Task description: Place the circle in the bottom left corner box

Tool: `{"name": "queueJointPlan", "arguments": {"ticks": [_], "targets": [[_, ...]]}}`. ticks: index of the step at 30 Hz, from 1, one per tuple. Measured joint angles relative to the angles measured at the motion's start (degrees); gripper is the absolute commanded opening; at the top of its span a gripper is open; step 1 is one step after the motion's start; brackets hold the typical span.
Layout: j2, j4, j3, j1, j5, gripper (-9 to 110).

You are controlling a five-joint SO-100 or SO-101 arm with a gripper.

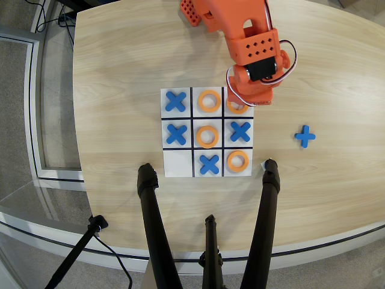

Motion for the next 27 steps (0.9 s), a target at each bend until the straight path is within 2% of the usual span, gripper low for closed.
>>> {"name": "queueJointPlan", "arguments": {"ticks": [7,12,16,25,27], "targets": [[7.38,13.27,-11.43,0.0,0.0,13],[20.83,21.09,-13.1,1.93,-1.93,13],[37.09,24.26,-3.69,4.04,-5.19,13],[71.1,25.66,31.55,14.33,-16.0,12],[75.94,25.66,37.88,15.38,-18.28,8]]}}
